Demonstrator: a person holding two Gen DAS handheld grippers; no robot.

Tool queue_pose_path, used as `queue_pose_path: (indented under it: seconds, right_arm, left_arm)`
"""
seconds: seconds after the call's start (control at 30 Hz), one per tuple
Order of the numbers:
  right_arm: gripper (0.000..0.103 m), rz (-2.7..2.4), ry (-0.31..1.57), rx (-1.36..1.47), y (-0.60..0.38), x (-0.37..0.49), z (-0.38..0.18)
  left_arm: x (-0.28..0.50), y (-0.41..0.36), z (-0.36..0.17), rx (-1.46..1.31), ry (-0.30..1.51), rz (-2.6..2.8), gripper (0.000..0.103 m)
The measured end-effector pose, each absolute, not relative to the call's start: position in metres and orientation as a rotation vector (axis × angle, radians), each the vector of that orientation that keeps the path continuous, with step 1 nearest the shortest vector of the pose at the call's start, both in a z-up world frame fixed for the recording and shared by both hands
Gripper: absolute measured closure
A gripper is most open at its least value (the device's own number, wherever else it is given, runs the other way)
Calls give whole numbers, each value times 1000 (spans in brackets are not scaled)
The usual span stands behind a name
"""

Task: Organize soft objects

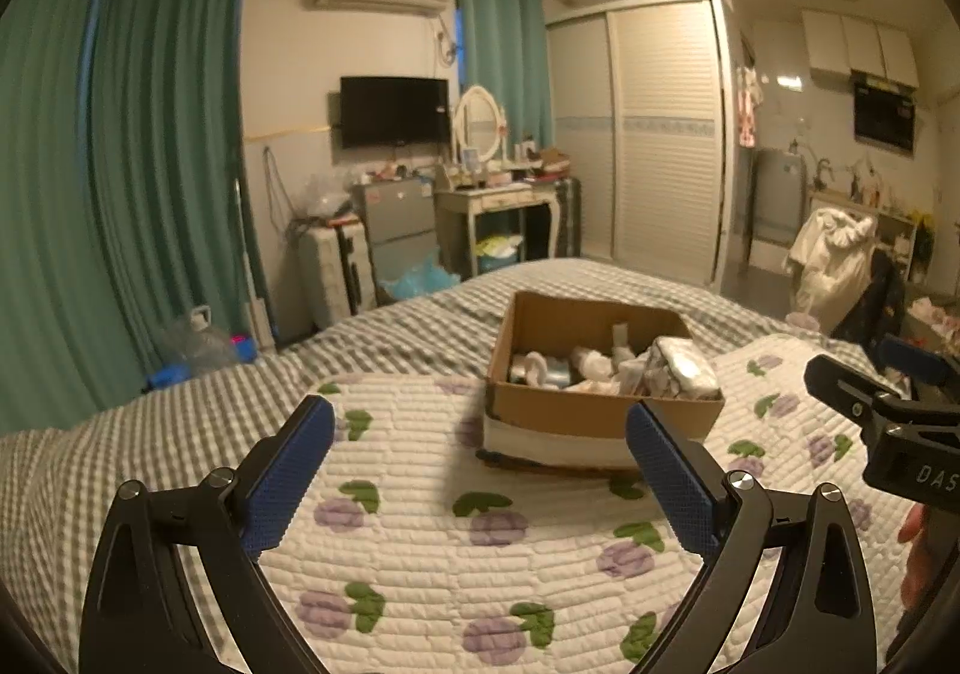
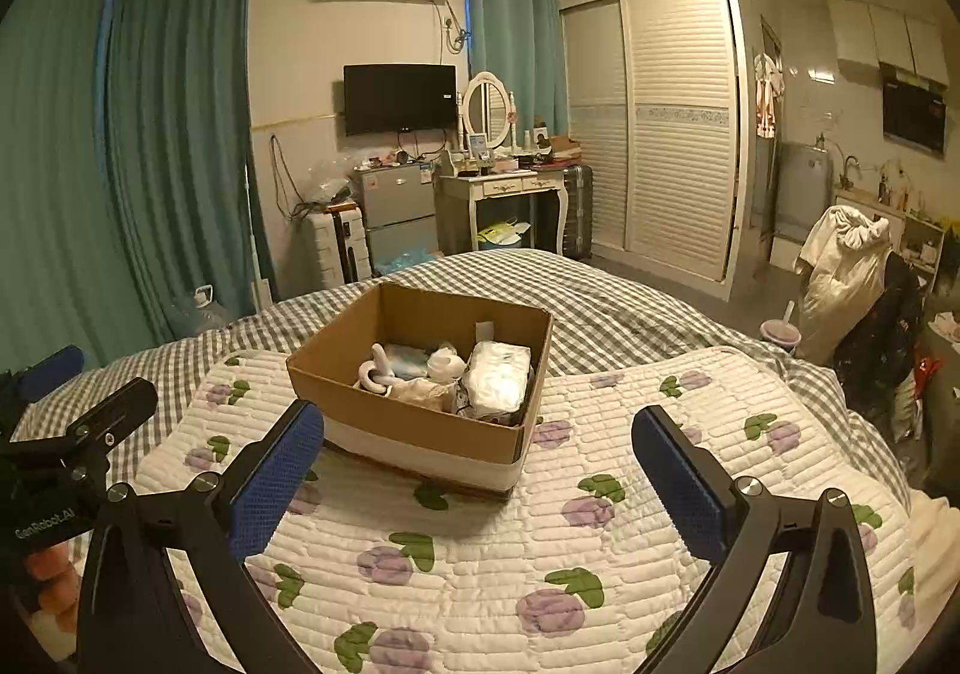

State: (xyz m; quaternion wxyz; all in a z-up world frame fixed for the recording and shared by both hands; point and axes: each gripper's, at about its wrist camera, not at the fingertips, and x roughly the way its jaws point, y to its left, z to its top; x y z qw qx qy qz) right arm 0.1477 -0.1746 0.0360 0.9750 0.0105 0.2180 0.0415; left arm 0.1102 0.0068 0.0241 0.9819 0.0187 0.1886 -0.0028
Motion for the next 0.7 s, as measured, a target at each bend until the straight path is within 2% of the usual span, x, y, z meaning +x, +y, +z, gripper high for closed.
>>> queue_pose_path:
  seconds: [0.7]
  right_arm:
    - [0,85,444,3,-169,144,34]
  left_arm:
    - [115,13,17,14,393,0,3]
